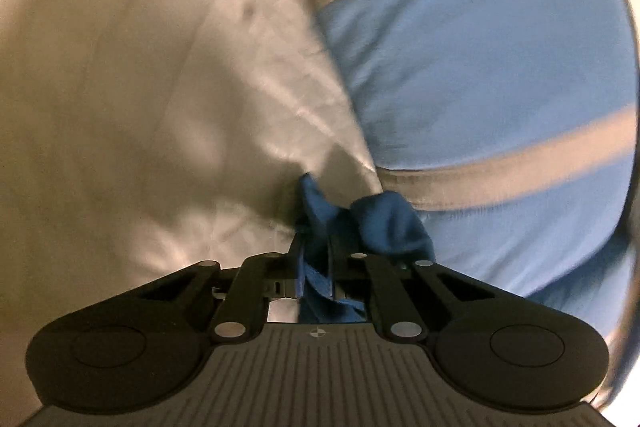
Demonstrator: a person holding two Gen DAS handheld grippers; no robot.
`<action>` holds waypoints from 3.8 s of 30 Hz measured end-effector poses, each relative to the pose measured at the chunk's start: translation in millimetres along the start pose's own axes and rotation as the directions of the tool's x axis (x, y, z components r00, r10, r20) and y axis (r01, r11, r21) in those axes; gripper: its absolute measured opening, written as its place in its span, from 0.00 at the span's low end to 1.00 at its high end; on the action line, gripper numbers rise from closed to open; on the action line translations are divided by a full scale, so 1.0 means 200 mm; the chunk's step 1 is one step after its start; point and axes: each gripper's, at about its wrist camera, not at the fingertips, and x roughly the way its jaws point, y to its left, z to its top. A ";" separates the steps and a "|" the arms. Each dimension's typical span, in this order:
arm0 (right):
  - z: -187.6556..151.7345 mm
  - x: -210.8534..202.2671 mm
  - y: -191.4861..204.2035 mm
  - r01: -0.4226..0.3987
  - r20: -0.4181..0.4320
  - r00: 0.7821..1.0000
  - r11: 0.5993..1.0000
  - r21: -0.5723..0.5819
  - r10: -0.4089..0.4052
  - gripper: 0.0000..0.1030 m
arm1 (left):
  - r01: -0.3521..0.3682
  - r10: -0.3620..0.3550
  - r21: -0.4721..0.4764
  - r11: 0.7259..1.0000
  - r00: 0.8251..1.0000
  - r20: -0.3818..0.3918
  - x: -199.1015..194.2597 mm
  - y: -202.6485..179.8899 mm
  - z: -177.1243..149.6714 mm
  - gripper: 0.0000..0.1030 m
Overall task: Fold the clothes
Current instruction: 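Pull the held sleeve outward from the body with the left tool, then open the left tool and withdraw it from the straightened sleeve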
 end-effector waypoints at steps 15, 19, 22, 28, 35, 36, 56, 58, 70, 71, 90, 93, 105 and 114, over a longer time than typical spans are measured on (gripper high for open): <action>-0.01 0.01 0.00 0.013 -0.008 1.000 1.000 -0.022 -0.013 1.00 | -0.414 0.188 0.614 0.672 0.897 0.399 -0.48 -0.32 -0.02 0.09; -0.02 0.01 0.00 0.008 -0.010 1.000 1.000 -0.026 -0.008 1.00 | -0.495 0.210 0.617 0.612 0.854 0.477 -0.64 -0.31 0.02 0.09; -0.01 0.01 -0.01 0.005 -0.011 1.000 1.000 -0.019 -0.005 1.00 | -0.546 0.226 0.600 0.584 0.820 0.526 -0.77 -0.27 0.04 0.09; -0.02 0.00 -0.02 -0.002 -0.009 1.000 1.000 -0.004 0.002 1.00 | -0.649 0.266 0.545 0.531 0.738 0.620 -0.98 -0.16 0.11 0.09; -0.03 -0.01 -0.02 0.003 0.006 1.000 1.000 -0.004 -0.003 1.00 | -0.721 0.342 0.473 0.507 0.672 0.657 -1.15 0.07 0.15 0.09; -0.03 -0.01 -0.02 0.003 0.004 1.000 1.000 -0.003 -0.003 1.00 | -0.730 0.353 0.464 0.503 0.663 0.660 -1.17 0.10 0.15 0.09; -0.04 0.02 -0.03 0.026 -0.019 0.999 1.000 -0.005 -0.026 1.00 | -0.837 0.518 0.315 0.448 0.530 0.671 -1.26 0.59 0.20 0.09; -0.04 0.02 -0.03 0.025 -0.021 0.999 1.000 -0.006 -0.025 1.00 | -0.844 0.528 0.307 0.440 0.520 0.671 -1.26 0.62 0.20 0.09; -0.04 0.02 -0.04 0.029 -0.025 0.999 1.000 0.007 -0.029 1.00 | -0.845 0.626 0.227 0.484 0.516 0.585 -1.21 0.81 0.20 0.30; -0.04 0.02 -0.04 0.032 -0.022 0.999 0.999 0.008 -0.032 1.00 | -0.845 0.628 0.218 0.488 0.514 0.585 -1.22 0.81 0.20 0.36; -0.05 0.02 -0.05 0.053 -0.001 0.999 0.999 0.007 -0.053 1.00 | -0.461 0.223 0.685 0.564 0.884 0.412 -1.17 0.14 -0.30 0.67; -0.05 0.02 -0.04 0.071 0.002 0.997 0.997 -0.010 -0.071 1.00 | -0.403 0.154 0.740 0.538 0.911 0.384 -1.11 0.00 -0.40 0.70; -0.05 -0.06 0.00 0.144 0.142 0.981 0.985 -0.093 -0.130 1.00 | -0.279 -0.003 0.879 0.387 0.953 0.304 -0.95 -0.43 -0.62 0.70; -0.03 -0.13 0.04 0.170 0.274 0.953 0.979 -0.117 -0.133 1.00 | -0.234 -0.092 0.893 0.385 0.953 0.289 -0.97 -0.60 -0.64 0.70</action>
